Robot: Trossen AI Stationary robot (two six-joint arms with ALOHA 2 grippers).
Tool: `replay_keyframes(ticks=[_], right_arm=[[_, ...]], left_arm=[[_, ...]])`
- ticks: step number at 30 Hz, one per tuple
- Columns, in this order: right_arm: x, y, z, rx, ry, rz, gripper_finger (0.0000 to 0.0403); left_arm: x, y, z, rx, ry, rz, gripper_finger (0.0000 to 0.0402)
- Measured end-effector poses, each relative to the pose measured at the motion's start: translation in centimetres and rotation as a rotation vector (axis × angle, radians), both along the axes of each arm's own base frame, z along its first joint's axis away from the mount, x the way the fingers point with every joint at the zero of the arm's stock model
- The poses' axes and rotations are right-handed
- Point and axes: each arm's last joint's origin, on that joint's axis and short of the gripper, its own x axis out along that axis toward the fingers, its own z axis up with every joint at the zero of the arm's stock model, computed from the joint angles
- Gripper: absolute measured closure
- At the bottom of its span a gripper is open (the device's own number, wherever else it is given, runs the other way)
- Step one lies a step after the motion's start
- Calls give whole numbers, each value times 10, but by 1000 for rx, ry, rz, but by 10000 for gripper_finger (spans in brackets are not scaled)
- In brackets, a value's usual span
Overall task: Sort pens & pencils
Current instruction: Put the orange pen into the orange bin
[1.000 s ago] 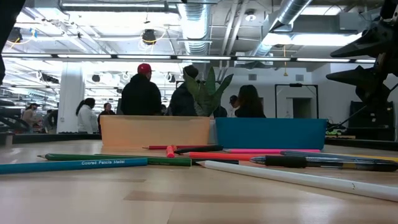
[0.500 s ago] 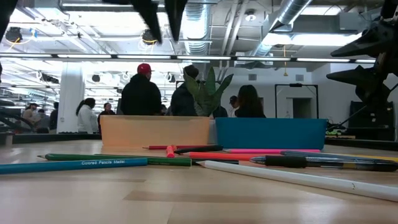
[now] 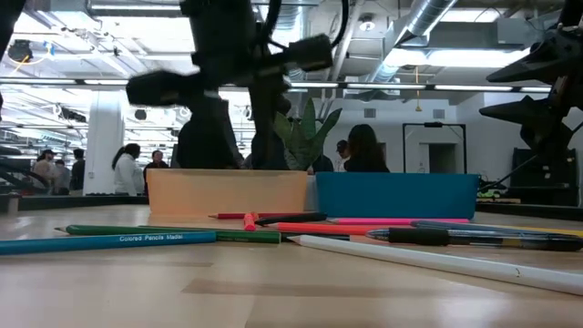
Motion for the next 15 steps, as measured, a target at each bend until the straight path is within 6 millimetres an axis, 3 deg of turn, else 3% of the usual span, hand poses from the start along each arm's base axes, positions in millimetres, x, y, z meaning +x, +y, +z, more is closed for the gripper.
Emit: replay_keyframes(ticks=[8,15], right_arm=[[0,0,0,0,0,0,178],[0,0,0,0,0,0,178]], left_arm=[[-8,2,-26,-28,2,49,278],[-5,0,-33,-41,-30,54,278]])
